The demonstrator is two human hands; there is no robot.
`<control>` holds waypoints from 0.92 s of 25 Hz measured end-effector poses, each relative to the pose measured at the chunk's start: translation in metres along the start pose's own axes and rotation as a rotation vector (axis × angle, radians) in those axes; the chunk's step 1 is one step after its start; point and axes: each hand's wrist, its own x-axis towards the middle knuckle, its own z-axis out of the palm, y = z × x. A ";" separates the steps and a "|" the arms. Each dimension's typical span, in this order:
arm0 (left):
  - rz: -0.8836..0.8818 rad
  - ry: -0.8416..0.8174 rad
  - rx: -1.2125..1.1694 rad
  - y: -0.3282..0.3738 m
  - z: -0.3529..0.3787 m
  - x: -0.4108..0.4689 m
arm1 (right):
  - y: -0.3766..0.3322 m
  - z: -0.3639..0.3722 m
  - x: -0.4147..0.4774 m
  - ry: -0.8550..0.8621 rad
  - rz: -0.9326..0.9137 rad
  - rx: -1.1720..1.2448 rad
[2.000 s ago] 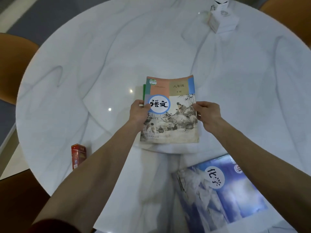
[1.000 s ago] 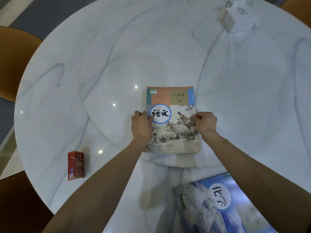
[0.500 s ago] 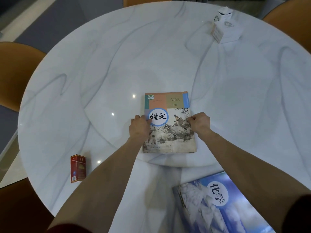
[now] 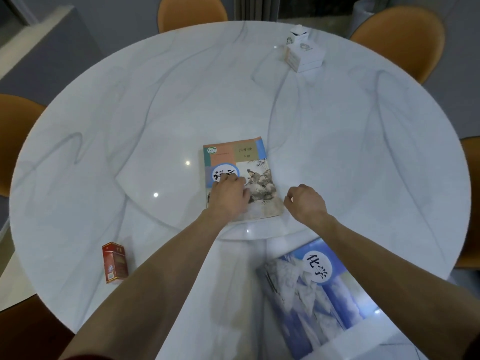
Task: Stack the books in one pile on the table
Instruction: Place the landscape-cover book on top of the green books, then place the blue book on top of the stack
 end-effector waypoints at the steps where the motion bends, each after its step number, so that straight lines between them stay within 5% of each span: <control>1: 0.053 -0.023 0.004 0.009 0.001 -0.005 | 0.006 0.000 -0.010 0.019 -0.013 -0.030; 14: 0.464 -0.160 0.151 0.096 0.063 -0.066 | 0.086 0.029 -0.153 0.059 0.304 0.008; 23: 0.378 -0.345 0.080 0.106 0.101 -0.089 | 0.092 0.081 -0.241 0.043 0.688 0.381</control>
